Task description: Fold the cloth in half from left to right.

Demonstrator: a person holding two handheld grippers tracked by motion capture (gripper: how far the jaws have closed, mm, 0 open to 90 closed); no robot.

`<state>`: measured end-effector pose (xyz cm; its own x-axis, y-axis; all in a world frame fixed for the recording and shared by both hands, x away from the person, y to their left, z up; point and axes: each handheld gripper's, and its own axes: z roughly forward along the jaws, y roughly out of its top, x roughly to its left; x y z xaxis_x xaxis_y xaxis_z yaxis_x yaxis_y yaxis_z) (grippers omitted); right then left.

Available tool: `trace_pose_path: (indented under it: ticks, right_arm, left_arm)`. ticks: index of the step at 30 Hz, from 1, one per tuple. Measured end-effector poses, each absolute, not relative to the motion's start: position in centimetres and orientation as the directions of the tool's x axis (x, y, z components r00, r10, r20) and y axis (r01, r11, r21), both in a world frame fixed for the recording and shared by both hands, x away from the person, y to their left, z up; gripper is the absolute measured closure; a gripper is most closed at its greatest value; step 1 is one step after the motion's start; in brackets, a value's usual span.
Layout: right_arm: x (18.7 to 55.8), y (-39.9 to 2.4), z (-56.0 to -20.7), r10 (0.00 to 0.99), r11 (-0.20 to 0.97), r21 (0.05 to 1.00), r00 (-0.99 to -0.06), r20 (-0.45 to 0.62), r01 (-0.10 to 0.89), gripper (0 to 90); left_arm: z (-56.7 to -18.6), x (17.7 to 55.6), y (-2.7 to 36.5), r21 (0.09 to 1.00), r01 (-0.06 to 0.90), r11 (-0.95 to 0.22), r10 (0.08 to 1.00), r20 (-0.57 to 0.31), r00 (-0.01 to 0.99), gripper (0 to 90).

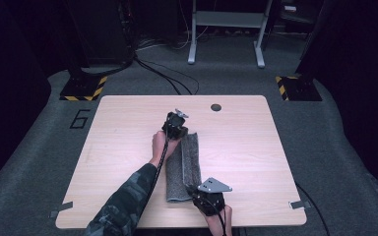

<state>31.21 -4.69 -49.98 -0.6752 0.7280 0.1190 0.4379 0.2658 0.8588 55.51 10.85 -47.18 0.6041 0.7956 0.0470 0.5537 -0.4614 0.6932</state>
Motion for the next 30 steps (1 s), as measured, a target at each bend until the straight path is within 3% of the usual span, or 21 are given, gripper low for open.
trace_pose_path:
  ticks: [8, 13, 17, 25, 30]
  right_arm:
    - [31.0, -6.1, -51.1, 0.761, 0.278, 0.838, -0.640, 0.106, 0.470, 82.4]
    - [31.3, -7.6, -51.4, 0.798, 0.262, 0.818, -0.591, 0.115, 0.513, 74.2]
    - [31.0, -9.1, -51.5, 0.819, 0.262, 0.799, -0.562, 0.113, 0.541, 57.2]
    - [31.8, -12.1, -50.5, 0.837, 0.185, 0.803, -0.520, 0.174, 0.567, 36.2]
    - [33.8, -10.9, -50.2, 0.828, 0.243, 0.795, -0.546, 0.129, 0.556, 25.0]
  left_arm:
    - [-47.5, 55.7, 9.8, 0.695, 0.536, -0.480, 0.771, 0.043, 0.635, 81.8]
    - [-47.3, 55.6, 9.9, 0.701, 0.548, -0.456, 0.775, 0.011, 0.632, 45.2]
    - [-46.6, 55.1, 10.7, 0.699, 0.540, -0.468, 0.762, 0.010, 0.648, 29.4]
    - [-47.0, 53.7, 14.3, 0.709, 0.551, -0.441, 0.774, -0.011, 0.633, 19.6]
    - [-47.8, 52.6, 16.2, 0.702, 0.575, -0.421, 0.798, -0.015, 0.602, 18.6]
